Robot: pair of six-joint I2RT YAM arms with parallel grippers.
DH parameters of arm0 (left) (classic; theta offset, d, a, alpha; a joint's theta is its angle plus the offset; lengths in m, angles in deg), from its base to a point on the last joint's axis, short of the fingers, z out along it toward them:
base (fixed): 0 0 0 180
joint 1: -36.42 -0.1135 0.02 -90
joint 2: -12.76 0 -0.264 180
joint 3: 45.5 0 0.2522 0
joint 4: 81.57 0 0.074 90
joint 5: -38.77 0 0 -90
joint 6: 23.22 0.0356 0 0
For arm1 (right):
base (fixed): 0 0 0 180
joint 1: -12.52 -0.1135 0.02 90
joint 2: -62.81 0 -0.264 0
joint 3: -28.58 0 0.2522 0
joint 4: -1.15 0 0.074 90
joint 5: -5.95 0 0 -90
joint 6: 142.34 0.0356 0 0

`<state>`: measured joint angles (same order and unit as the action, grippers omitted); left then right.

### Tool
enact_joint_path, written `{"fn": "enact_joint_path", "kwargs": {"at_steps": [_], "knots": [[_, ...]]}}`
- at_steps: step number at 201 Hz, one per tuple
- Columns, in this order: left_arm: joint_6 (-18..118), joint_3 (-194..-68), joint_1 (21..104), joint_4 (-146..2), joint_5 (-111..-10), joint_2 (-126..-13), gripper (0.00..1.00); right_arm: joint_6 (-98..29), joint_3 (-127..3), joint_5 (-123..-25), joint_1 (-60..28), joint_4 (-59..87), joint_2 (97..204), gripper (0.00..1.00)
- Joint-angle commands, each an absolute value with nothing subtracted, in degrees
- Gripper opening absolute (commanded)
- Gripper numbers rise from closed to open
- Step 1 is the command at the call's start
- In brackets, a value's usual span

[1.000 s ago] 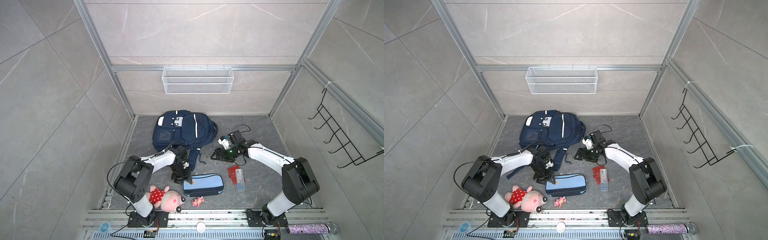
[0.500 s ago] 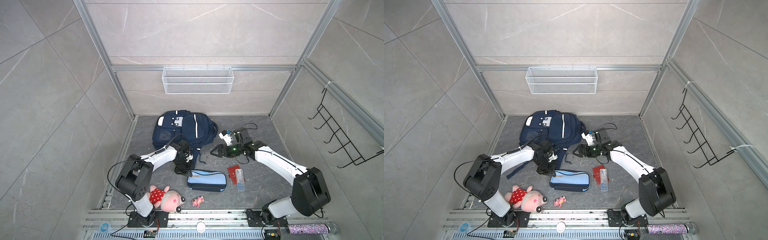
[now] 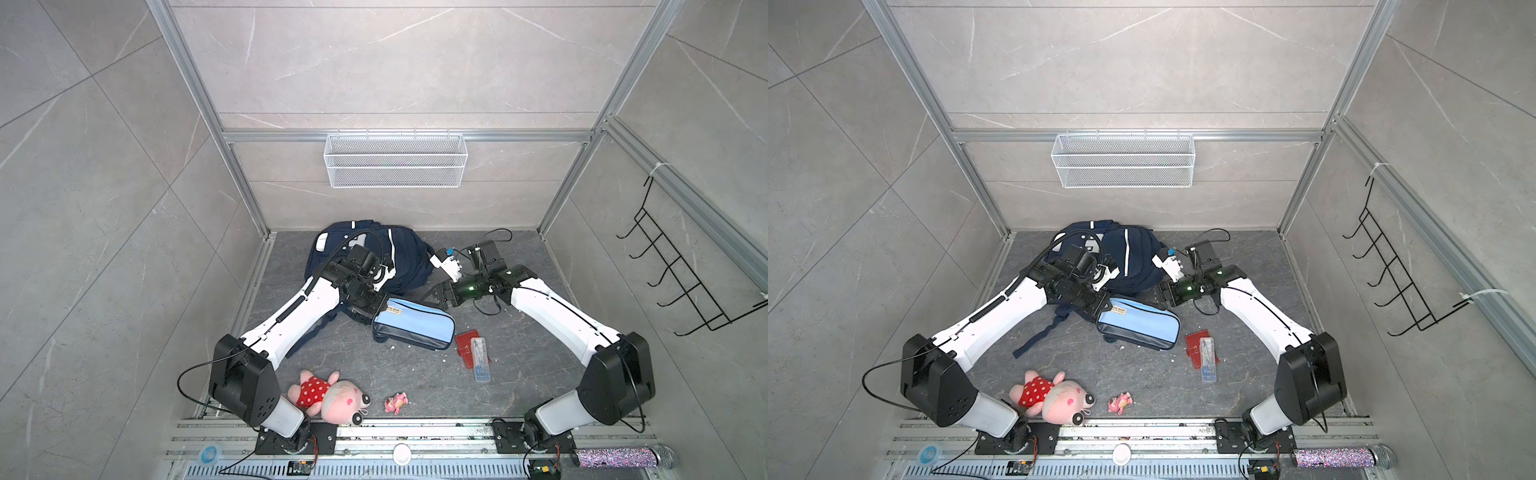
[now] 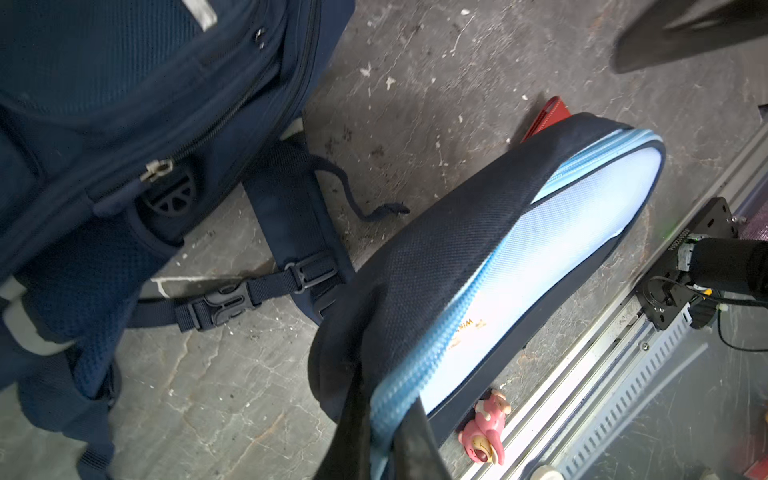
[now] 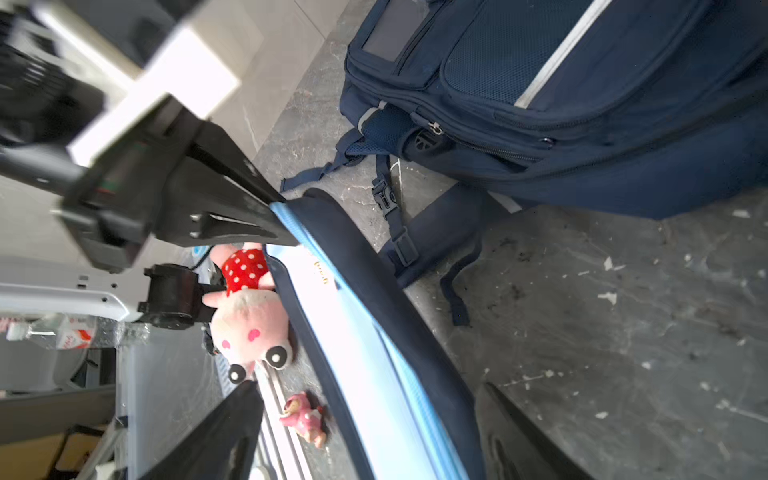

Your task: Pack the student bag

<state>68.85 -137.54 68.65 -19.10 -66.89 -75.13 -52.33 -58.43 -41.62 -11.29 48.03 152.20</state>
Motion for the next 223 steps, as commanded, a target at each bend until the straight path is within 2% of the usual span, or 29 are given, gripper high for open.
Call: {"fn": "enact_joint_path", "kwargs": {"at_steps": [1,24,53,66,78,94,119,125,138,146,155,157,174,190,223], "knots": [[72.69,-140.16,68.82,-18.68,-69.67,-74.91,0.0,-58.29,-61.76,-39.61,-11.18,53.43,155.7,0.83],[72.75,-140.52,68.85,-18.42,-70.49,-74.78,0.0,-61.3,-62.39,-36.82,-12.29,56.87,159.01,0.81],[72.72,-141.47,68.76,-18.24,-70.3,-74.77,0.0,-60.87,-58.74,-36.56,-13.05,54.3,159.82,0.8],[72.67,-142.09,68.79,-18.15,-70.38,-75.1,0.0,-60.93,-58.69,-36.68,-13.51,54.2,160.45,0.76],[72.32,-142.74,68.77,-17.99,-70.47,-75.62,0.0,-61.01,-58.92,-36.53,-13.75,54.04,160.72,0.65],[71.78,-143.27,68.8,-17.98,-70.18,-76.39,0.0,-60.72,-59.26,-37.04,-13.79,53.5,160.53,0.39],[68.17,-145.15,68.74,-19.23,-70.35,-77.68,0.0,-59.92,-58.68,-38.95,-13.7,52.58,159.76,0.07],[67.0,-145.74,68.68,-19.82,-70.21,-77.99,0.1,-59.32,-58.46,-39.94,-13.48,52.21,159.52,0.0],[63.62,-147.42,68.45,-20.5,-69.45,-79.25,0.35,-57.36,-56.98,-41.63,-12.21,50.43,158.34,0.0],[61.18,-148.91,67.91,-20.53,-68.77,-80.37,0.54,-55.65,-55.58,-42.06,-10.74,48.27,156.9,0.0],[57.73,-150.93,66.75,-20.45,-69.02,-82.11,0.82,-53.23,-53.8,-42.74,-8.95,45.31,154.64,0.0],[57.09,-151.53,66.43,-20.44,-69.3,-82.5,0.85,-52.6,-53.46,-43.03,-8.53,44.64,154.13,0.0],[50.96,-157.31,64.12,-19.69,-70.25,-87.29,0.87,-47.44,-51.09,-45.16,-4.33,39.88,150.44,0.0],[48.28,-165.54,63.88,-17.52,-66.86,-92.67,0.86,-43.27,-50.39,-49.01,-1.23,37.67,148.45,0.0],[44.01,-181.53,63.67,-14.64,-59.5,-106.16,0.76,-37.26,-49.6,-57.15,1.01,35.87,146.1,0.0]]}}
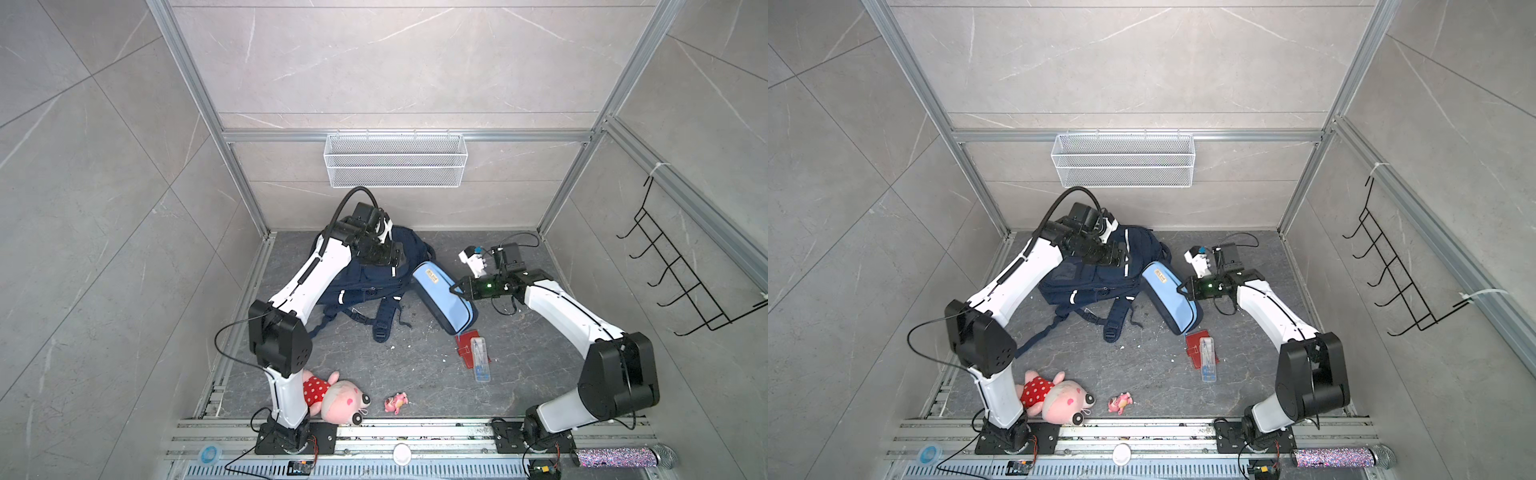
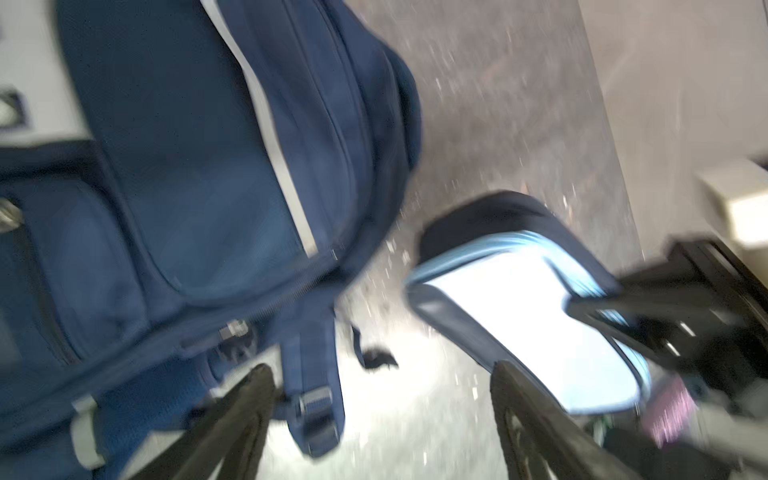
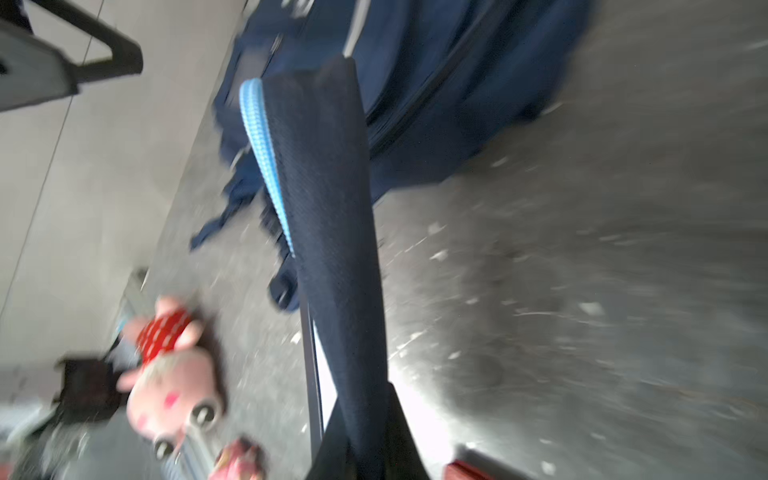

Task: Pack the student bag
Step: 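Carry the pencil case to the backpack with the right gripper while the left grips it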

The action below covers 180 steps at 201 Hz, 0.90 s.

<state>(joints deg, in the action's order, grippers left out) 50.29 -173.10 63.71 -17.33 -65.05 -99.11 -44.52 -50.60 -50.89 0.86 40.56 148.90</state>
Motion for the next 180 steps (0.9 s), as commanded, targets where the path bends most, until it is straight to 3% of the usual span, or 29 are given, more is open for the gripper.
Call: {"fn": "enact_joint_path", "kwargs": {"at_steps": [1,47,99,127,147,167,180], "knots": [[43.88,-182.09,63.62,-14.55,-59.41,-106.69,0.75,-37.15,-49.55,-57.24,1.01,35.76,146.03,0.0],[40.16,-203.87,63.38,-12.32,-57.86,-125.55,0.62,-34.03,-48.5,-60.0,1.23,35.0,143.0,0.0],[39.33,-204.49,64.87,-18.16,-57.05,-131.0,0.61,-32.83,-49.41,-59.91,2.99,37.2,141.49,0.0],[40.45,-202.14,66.84,-20.12,-55.1,-131.58,0.66,-33.5,-50.23,-59.8,3.29,39.08,141.09,0.0],[40.91,-200.94,68.15,-20.74,-51.38,-132.39,0.82,-33.97,-50.48,-59.88,3.42,40.34,140.84,0.0],[38.76,-199.73,68.29,-21.58,-49.84,-134.14,0.82,-33.46,-50.47,-59.79,3.56,40.84,140.98,0.0],[37.59,-198.05,68.31,-23.55,-49.73,-134.41,0.77,-32.47,-50.1,-59.43,3.51,40.26,140.94,0.0]]}}
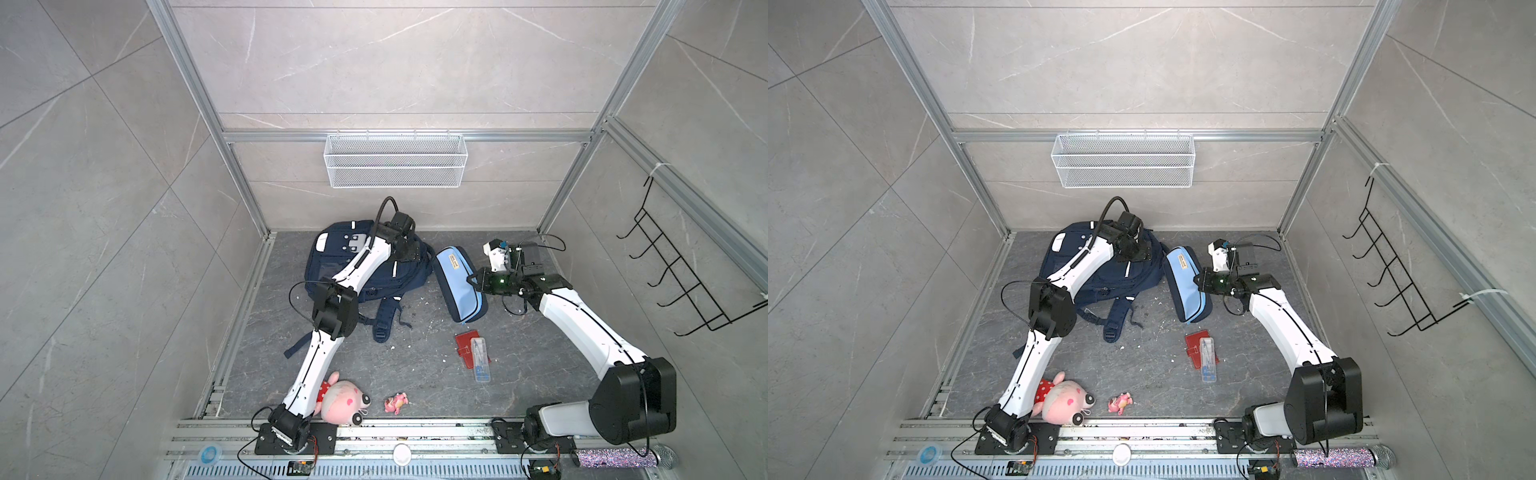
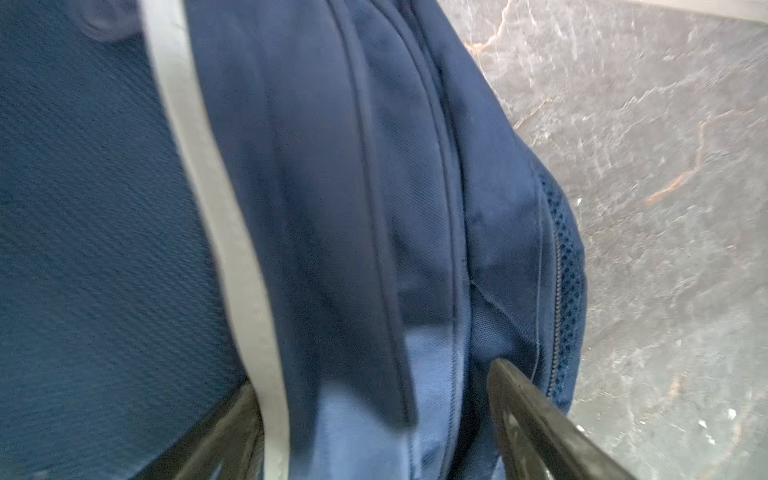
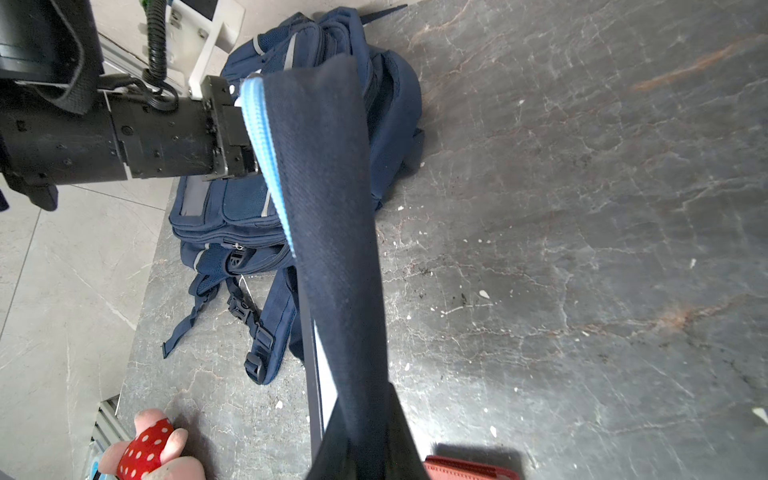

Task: Pack the student bag
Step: 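Carry the pencil case to the backpack with the right gripper while the left grips it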

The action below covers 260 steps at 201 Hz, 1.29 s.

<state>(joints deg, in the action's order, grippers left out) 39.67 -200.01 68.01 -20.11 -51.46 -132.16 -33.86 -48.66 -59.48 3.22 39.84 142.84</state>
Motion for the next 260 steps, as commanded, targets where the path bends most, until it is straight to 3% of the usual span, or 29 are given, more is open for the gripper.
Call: {"fn": "enact_joint_path", "kwargs": {"at_steps": [1,21,61,105,152,180,260], "knots": [[37.59,-197.96,68.28,-23.66,-49.78,-134.43,0.77,-32.39,-50.07,-59.39,3.58,40.2,140.9,0.0],[37.04,-196.11,68.49,-25.43,-49.1,-134.05,0.57,-31.43,-49.67,-59.18,3.53,39.78,140.86,0.0],[37.31,-186.67,68.48,-32.09,-50.18,-128.39,0.0,-31.65,-49.51,-60.53,3.51,39.88,141.26,0.0],[38.57,-182.72,68.39,-33.81,-57.27,-118.94,0.0,-23.65,-52.45,-65.33,4.28,41.06,144.56,0.0],[40.93,-173.17,68.19,-37.79,-65.03,-104.14,0.0,-6.66,-50.99,-58.45,4.21,28.94,147.25,0.0],[38.12,-166.41,67.85,-42.74,-70.27,-96.96,0.0,-3.22,-50.6,-57.77,2.63,26.48,148.55,0.0],[24.42,-156.87,67.44,-63.07,-86.29,-90.21,0.0,8.17,-54.28,-56.99,-3.14,11.93,163.65,0.0]]}}
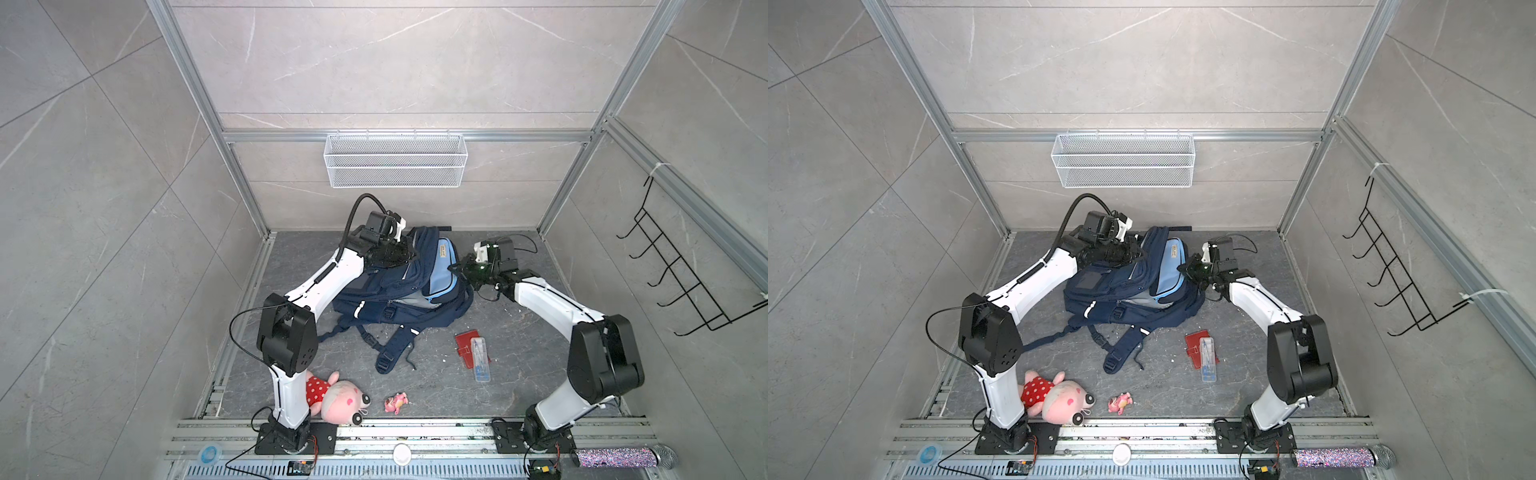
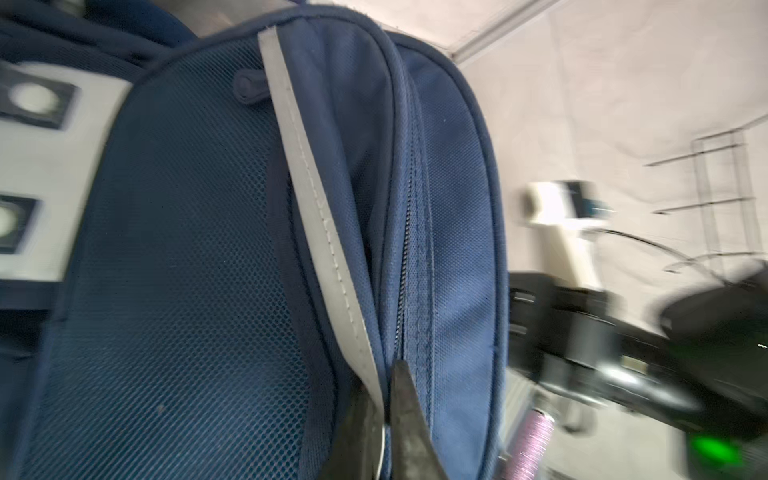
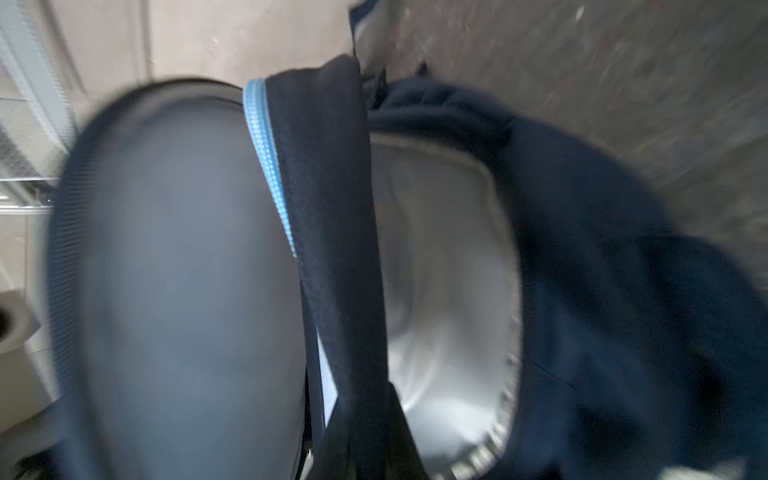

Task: Pack the student bag
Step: 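Carry the pencil case to the backpack with the right gripper while the left grips it, then lower the light-blue pencil case into the open main compartment, open right gripper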

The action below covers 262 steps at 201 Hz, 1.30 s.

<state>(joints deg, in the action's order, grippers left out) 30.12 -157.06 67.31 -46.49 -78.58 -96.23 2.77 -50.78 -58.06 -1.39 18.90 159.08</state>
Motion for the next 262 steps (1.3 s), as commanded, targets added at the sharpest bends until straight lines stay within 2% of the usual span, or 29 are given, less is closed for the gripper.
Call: {"fn": "enact_joint_path", "kwargs": {"at_steps": [1,38,71,94,198,239,262], "knots": [[24.29,-156.75,67.49,-63.28,-86.38,-90.23,0.0,8.42,-54.59,-56.92,-3.41,11.57,164.22,0.0],[20.31,-156.51,68.07,-68.76,-87.81,-90.92,0.0,12.53,-60.68,-56.19,-7.14,7.63,172.92,0.0],[16.52,-156.82,68.47,-73.41,-89.61,-92.37,0.0,17.53,-63.02,-56.24,-10.16,-3.16,179.86,0.0],[16.08,-156.82,68.72,-73.57,-89.9,-92.79,0.0,17.48,-68.26,-54.64,-11.6,-2.51,184.9,0.0],[15.85,-157.44,68.59,-73.82,-89.91,-93.86,0.0,12.67,-73.35,-51.39,-15.47,-4.44,192.47,0.25],[14.9,-157.14,68.59,-74.49,-90.42,-94.25,0.0,12.51,-74.82,-50.05,-15.93,-5.93,194.71,0.29],[15.34,-156.34,68.41,-73.15,-89.3,-93.64,0.0,11.08,-74.46,-50.35,-15.93,-4.63,194.07,0.38]]}}
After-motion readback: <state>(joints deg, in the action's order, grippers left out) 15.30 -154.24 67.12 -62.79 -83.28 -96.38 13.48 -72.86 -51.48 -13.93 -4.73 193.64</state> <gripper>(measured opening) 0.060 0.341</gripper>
